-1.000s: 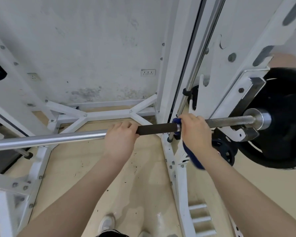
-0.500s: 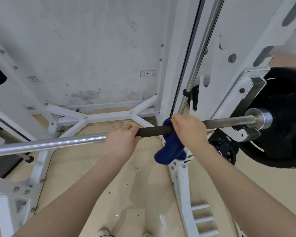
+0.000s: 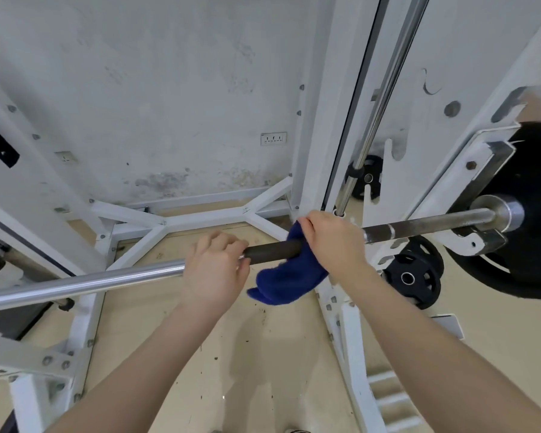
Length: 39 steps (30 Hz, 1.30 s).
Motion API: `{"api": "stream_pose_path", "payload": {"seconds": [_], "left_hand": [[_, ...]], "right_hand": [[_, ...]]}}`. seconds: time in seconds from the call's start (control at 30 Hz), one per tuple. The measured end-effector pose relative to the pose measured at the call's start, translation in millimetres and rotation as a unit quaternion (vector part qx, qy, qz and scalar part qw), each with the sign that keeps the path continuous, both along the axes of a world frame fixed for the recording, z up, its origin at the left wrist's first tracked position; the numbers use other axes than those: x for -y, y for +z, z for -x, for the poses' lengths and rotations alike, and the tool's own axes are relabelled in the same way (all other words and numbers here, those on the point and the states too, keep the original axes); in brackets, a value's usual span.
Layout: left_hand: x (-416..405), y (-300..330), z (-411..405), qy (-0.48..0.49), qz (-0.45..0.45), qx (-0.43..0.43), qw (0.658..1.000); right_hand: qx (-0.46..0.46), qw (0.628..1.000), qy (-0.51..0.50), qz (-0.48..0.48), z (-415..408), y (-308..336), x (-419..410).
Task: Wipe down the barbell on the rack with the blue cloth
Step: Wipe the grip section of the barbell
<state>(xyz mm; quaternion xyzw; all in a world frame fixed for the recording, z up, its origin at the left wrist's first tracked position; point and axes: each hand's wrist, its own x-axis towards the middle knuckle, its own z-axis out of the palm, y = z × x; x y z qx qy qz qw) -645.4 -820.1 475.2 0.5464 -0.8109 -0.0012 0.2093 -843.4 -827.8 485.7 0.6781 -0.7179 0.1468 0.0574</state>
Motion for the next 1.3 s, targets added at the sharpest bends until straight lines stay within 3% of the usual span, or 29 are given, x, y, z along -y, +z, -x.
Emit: {"api": "stream_pose_path", "payload": {"seconds": [0.07,0.17,0.23,0.33,0.5,0.67,0.73,0.8,0.9,1.03,1.13,1.2,1.3], "left_hand": [[-1,0,-7,0.037,-0.026,-0.004,0.999],[3,1,-17,0.054,-0.093,-0.016,0.994],[5,5,-19,0.006,-0.075,0.018,0.997],[8,1,-20,-0.056,0.002,0.082,0.995],[10,0,-23,-0.088,-0.027,0.054,0.994],[16,-4,-29,-0.094,-0.063,0.013,0.994],[18,-4,-31,-0.108,-0.060,0.014,0.992],[19,-2,-31,-0.117,-0.050,0.017,0.992],[21,-2,-31,-0.123,-0.034,0.021,0.992],[21,-2,-32,-0.124,-0.043,0.019,0.991],[23,-1,-32,-0.128,-0.056,0.039,0.989],[23,-1,-32,-0.124,-0.067,0.028,0.990],[25,0,-32,-0.120,-0.070,0.023,0.990]], "right_hand": [[-0.016,0.999,-0.044,0.000,-25,3,-2],[-0.032,0.999,0.011,0.026,-73,-7,-3],[-0.032,0.998,0.055,0.023,-84,-8,-3],[-0.104,0.991,0.058,-0.056,-65,-6,-4],[-0.047,0.994,-0.099,-0.012,-42,1,-8],[0.016,0.998,0.029,-0.049,-113,-7,6],[0.042,0.998,-0.033,-0.025,-96,2,17],[0.124,0.987,-0.099,0.015,-71,11,21],[0.252,0.962,-0.077,0.077,-65,11,17],[0.061,0.998,-0.009,-0.006,-77,-20,-1],[0.056,0.998,-0.022,0.037,-83,-30,-10],[0.017,0.999,-0.027,0.012,-79,-28,-3],[0.047,0.986,-0.162,-0.018,-56,-15,7]]}}
